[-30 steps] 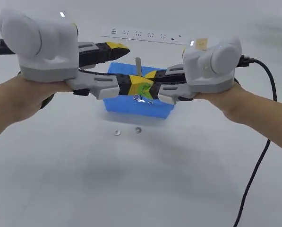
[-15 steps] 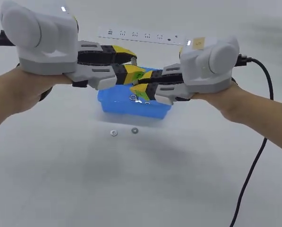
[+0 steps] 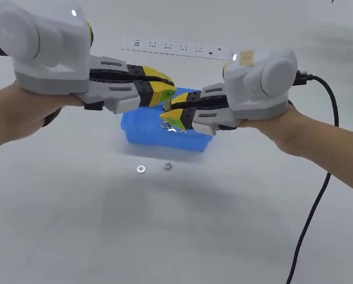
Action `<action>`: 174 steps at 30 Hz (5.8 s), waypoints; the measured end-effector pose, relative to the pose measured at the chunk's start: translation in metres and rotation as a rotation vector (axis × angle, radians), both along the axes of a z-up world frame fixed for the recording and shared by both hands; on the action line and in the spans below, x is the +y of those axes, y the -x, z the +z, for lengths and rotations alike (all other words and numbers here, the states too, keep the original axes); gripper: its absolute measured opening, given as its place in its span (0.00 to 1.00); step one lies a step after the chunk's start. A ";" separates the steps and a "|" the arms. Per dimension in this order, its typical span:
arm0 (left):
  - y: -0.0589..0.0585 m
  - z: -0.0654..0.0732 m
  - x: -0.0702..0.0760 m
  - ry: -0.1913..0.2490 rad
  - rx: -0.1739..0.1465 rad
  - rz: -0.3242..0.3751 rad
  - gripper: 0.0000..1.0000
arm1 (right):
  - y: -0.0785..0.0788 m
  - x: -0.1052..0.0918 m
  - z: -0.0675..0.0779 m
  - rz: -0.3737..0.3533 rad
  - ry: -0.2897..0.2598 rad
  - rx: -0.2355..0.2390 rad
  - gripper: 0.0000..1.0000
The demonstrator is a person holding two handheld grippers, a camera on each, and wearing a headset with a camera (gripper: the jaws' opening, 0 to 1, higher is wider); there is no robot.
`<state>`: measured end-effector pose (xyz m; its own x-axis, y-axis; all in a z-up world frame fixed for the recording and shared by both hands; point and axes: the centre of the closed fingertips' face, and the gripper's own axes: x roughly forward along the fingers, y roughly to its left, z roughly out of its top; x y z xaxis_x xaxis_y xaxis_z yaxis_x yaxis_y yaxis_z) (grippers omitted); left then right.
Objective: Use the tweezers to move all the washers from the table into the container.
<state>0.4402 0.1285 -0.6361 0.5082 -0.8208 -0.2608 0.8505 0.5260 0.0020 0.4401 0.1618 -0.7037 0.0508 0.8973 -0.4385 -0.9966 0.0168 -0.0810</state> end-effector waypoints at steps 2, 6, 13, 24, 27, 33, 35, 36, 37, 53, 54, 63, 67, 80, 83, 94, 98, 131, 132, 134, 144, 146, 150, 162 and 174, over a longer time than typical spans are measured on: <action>0.002 0.000 -0.001 -0.020 -0.017 -0.009 0.08 | 0.001 0.000 0.000 0.003 0.003 -0.001 0.08; 0.007 0.003 -0.007 -0.061 -0.058 -0.028 0.07 | 0.001 0.000 0.001 0.000 0.004 -0.012 0.08; 0.011 0.005 -0.014 -0.120 -0.110 -0.040 0.04 | 0.003 -0.001 0.002 -0.008 0.008 -0.014 0.10; 0.008 0.007 -0.005 -0.154 -0.153 -0.025 0.04 | 0.002 0.001 0.008 -0.045 0.013 -0.033 0.13; 0.006 0.006 -0.001 -0.170 -0.163 -0.009 0.04 | 0.000 0.000 0.008 -0.059 0.024 -0.031 0.16; -0.004 0.011 0.008 -0.149 -0.169 0.053 0.04 | 0.000 -0.006 0.000 -0.094 0.059 -0.033 0.26; -0.005 0.013 0.008 -0.146 -0.173 0.059 0.04 | 0.000 -0.009 -0.002 -0.114 0.065 -0.037 0.33; -0.005 0.015 0.008 -0.140 -0.176 0.060 0.04 | -0.001 -0.011 -0.003 -0.120 0.070 -0.043 0.37; -0.005 0.016 0.008 -0.137 -0.178 0.062 0.04 | -0.001 -0.012 -0.004 -0.125 0.074 -0.045 0.39; 0.023 0.020 0.021 -0.148 -0.200 0.068 0.04 | 0.009 -0.063 -0.015 -0.271 0.098 -0.057 0.74; 0.026 0.020 0.023 -0.151 -0.199 0.073 0.04 | 0.009 -0.068 -0.016 -0.298 0.105 -0.048 0.78; 0.045 0.015 0.031 -0.138 -0.174 0.090 0.04 | 0.022 -0.099 -0.025 -0.389 0.102 -0.005 0.96; 0.052 0.006 0.031 -0.142 -0.159 0.084 0.04 | 0.030 -0.116 -0.030 -0.427 0.110 0.017 1.00; 0.071 -0.027 0.034 -0.106 -0.090 0.099 0.04 | 0.057 -0.140 -0.048 -0.470 0.126 0.096 1.00; 0.073 -0.034 0.034 -0.086 -0.068 0.102 0.04 | 0.058 -0.140 -0.051 -0.484 0.118 0.111 1.00; 0.069 -0.046 0.027 -0.087 -0.051 0.090 0.04 | 0.063 -0.136 -0.053 -0.524 0.079 0.174 1.00; 0.069 -0.049 0.027 -0.092 -0.050 0.087 0.04 | 0.066 -0.137 -0.057 -0.531 0.078 0.190 0.99; 0.076 -0.063 0.032 -0.191 0.007 0.029 0.05 | 0.081 -0.116 -0.055 -0.492 0.032 0.270 0.77; 0.075 -0.064 0.033 -0.191 0.010 0.034 0.05 | 0.082 -0.111 -0.054 -0.479 0.027 0.274 0.74; 0.075 -0.064 0.033 -0.192 0.013 0.040 0.05 | 0.082 -0.103 -0.053 -0.453 0.022 0.281 0.70; 0.072 -0.067 0.030 -0.213 0.032 0.046 0.05 | 0.077 -0.028 -0.043 -0.186 0.031 0.215 0.47; 0.071 -0.067 0.030 -0.214 0.035 0.047 0.05 | 0.077 -0.014 -0.044 -0.131 0.051 0.188 0.44; 0.068 -0.068 0.033 -0.214 0.041 0.054 0.05 | 0.075 0.010 -0.052 -0.024 0.110 0.126 0.36; 0.070 -0.069 0.030 -0.217 0.050 0.016 0.05 | 0.071 0.026 -0.060 0.116 0.149 0.110 0.19; 0.072 -0.071 0.021 -0.241 0.040 -0.017 0.05 | 0.076 0.024 -0.065 0.181 0.197 0.050 0.12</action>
<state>0.3686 0.1490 -0.7068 0.4806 -0.7408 -0.4692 0.8610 0.5002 0.0921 0.3637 0.1858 -0.7684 -0.1290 0.7871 -0.6031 -0.9847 -0.1737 -0.0161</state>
